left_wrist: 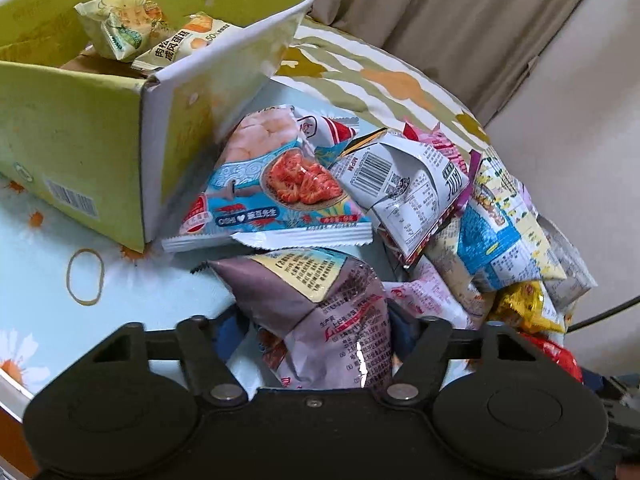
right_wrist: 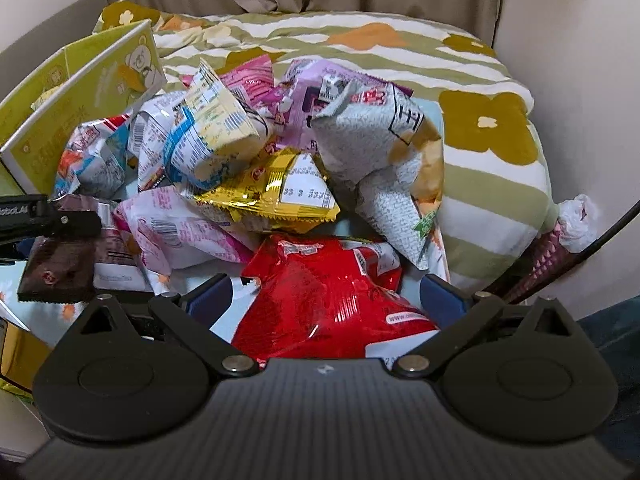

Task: Organize snacks
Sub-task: 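Grasp the purple snack bag with the left tool while the right tool grasps the red bag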

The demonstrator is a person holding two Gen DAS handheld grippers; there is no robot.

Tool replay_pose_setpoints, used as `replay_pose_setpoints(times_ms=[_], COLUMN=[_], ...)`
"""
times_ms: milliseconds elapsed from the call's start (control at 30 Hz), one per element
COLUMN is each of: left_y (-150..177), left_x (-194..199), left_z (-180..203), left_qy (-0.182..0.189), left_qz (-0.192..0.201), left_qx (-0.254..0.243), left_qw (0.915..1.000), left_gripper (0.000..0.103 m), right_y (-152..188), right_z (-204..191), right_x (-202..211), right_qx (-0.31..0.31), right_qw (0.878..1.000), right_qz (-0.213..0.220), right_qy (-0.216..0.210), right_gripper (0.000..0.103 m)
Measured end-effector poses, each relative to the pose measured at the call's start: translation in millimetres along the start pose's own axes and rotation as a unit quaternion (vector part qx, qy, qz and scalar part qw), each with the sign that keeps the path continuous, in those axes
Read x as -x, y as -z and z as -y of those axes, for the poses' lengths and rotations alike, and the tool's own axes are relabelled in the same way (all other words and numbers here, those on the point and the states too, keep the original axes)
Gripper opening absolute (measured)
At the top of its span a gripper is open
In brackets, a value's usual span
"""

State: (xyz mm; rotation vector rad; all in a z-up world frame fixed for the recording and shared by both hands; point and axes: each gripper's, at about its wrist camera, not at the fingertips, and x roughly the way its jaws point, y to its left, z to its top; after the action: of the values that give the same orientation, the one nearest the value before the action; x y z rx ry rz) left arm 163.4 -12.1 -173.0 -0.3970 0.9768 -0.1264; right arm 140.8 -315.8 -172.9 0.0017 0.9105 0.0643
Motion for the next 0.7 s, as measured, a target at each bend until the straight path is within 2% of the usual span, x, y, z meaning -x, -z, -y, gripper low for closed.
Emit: replay_pose_setpoints(times_ms=[133, 700], left_y=[2, 12], left_x=[3, 35], left_z=[-8, -3], left_qy=[0.015, 0.017], left_qz=[-0.008, -0.001], left_qx=[0.012, -0.025], left_qw=[0.9998, 0.9995], left_gripper=[0.063, 0.062], right_y=[1, 6], right_z=[-1, -15], right_x=[-6, -9], right_qx=[0.006, 0.044], right_qw=[1.0, 0.999], right_qz=[-0.005, -0.012], right_qy=[0.001, 0.029], right_gripper=[0.103, 0.103])
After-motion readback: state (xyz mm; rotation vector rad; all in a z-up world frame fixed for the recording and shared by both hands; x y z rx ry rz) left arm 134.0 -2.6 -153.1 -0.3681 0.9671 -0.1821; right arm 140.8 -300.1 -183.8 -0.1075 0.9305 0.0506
